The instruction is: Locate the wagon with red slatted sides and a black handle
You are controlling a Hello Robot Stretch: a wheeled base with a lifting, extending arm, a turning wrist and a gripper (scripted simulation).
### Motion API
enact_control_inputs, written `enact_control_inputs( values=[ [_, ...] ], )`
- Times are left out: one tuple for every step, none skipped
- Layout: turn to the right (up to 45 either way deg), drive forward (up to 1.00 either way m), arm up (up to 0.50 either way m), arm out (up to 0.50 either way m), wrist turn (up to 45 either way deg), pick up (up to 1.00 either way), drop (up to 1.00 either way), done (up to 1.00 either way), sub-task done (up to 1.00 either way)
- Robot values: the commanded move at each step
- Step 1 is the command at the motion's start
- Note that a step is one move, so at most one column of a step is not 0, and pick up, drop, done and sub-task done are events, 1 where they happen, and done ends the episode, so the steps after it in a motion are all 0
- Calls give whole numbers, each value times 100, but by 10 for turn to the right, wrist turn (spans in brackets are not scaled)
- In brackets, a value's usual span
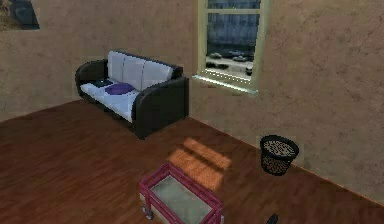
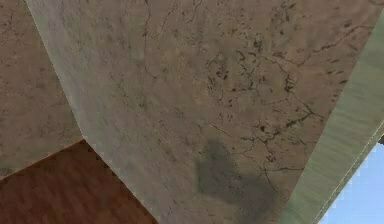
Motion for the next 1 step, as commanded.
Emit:
enact_control_inputs(
  values=[
    [0,0,0,0,0,0,0,100,0]
  ],
)
